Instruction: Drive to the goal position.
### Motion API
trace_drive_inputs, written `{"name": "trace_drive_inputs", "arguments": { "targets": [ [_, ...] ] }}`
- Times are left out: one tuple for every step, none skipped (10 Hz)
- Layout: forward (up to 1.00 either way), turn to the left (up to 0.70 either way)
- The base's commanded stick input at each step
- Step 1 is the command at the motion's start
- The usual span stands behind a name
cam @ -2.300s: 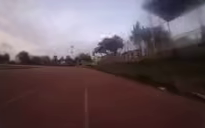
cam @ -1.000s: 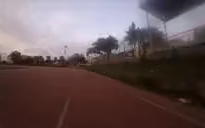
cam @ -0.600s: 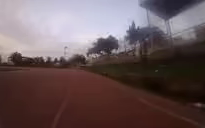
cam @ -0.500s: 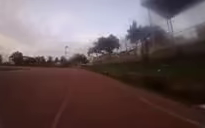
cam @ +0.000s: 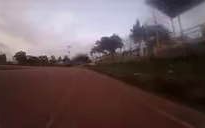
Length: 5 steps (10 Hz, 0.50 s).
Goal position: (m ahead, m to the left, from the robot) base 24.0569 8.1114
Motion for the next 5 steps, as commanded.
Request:
{"name": "trace_drive_inputs", "arguments": {
  "targets": [
    [0.70,0.00],
    [0.70,0.00],
    [0.70,0.00],
    [0.70,0.00],
    [0.70,0.35]
  ]
}}
